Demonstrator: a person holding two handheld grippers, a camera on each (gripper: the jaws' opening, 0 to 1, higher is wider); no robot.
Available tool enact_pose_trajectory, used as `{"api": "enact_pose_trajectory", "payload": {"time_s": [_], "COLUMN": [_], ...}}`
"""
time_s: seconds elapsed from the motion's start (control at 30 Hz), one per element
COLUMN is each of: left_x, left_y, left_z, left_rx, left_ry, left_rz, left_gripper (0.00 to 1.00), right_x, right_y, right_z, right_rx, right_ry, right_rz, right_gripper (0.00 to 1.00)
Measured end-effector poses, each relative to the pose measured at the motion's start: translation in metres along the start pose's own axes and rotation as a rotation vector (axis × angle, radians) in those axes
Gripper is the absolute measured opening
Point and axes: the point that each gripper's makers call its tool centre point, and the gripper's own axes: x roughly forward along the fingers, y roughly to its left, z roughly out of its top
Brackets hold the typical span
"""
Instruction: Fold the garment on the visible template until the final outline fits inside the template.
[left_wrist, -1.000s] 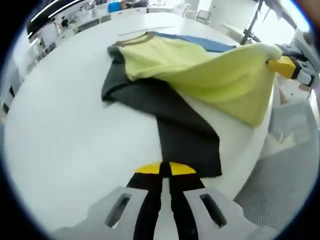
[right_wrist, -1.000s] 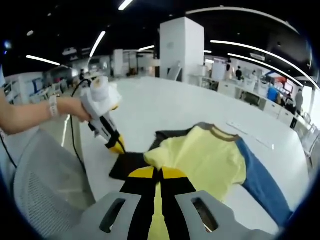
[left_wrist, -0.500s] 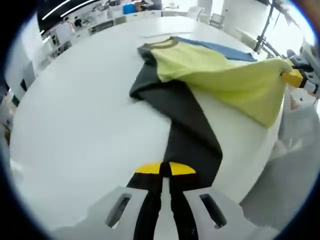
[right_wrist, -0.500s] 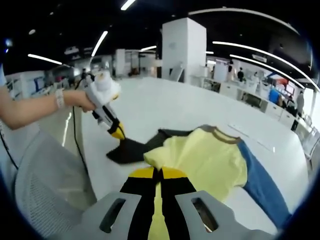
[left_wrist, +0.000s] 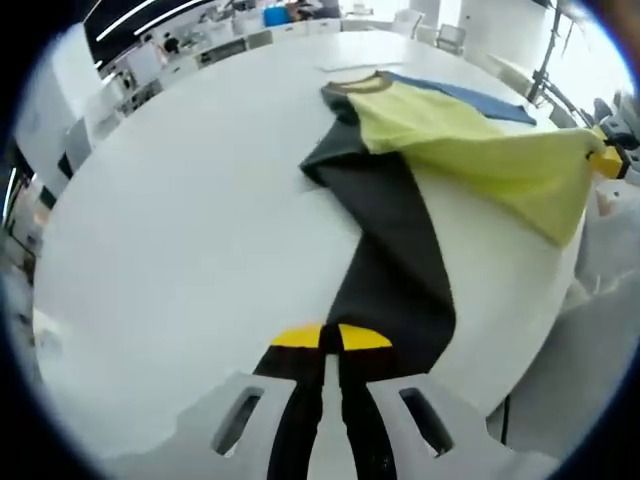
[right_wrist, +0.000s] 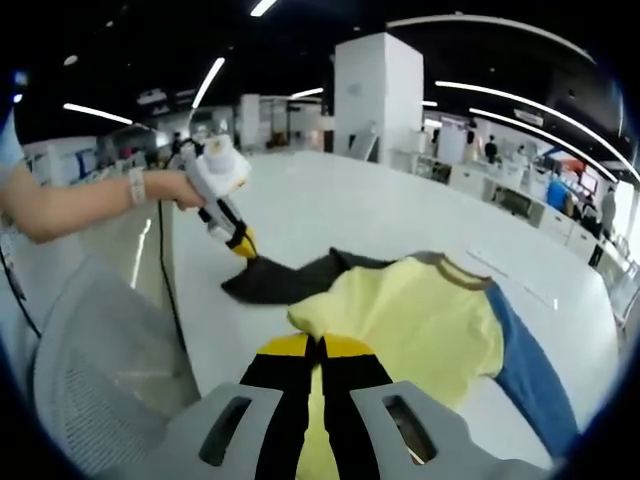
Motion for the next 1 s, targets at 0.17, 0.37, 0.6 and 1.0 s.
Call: {"api": "enact_pose_trajectory", "payload": {"time_s": [0.17, 0.37, 0.6, 1.0], "left_x": [-0.004, -0.005, -0.015, -0.034], "left_y": [0.016, 0.029, 0.052, 0.089], "left_z": [0.004, 0.009, 0.015, 0.009], "left_rx": [-0.007, -0.021, -0.056, -0.155], "left_ry": [-0.015, -0.038, -0.091, -0.155], "left_rz": [0.032, 0.055, 0.119, 0.185], "left_gripper": [0.00, 0.00, 0.00, 0.00], "right_x": [0.002, 0.005, 0.006, 0.011], "right_y": [0.003, 0.007, 0.008, 0.017], "right_z": [0.002, 0.003, 0.002, -0.001], "right_rx": [-0.008, -0.020, -0.021, -0.032], "right_ry": [0.002, 0.012, 0.024, 0.043], "right_rz": [0.010, 0.021, 0.022, 0.045], "right_gripper": [0.03, 0.03, 0.04, 0.04]}}
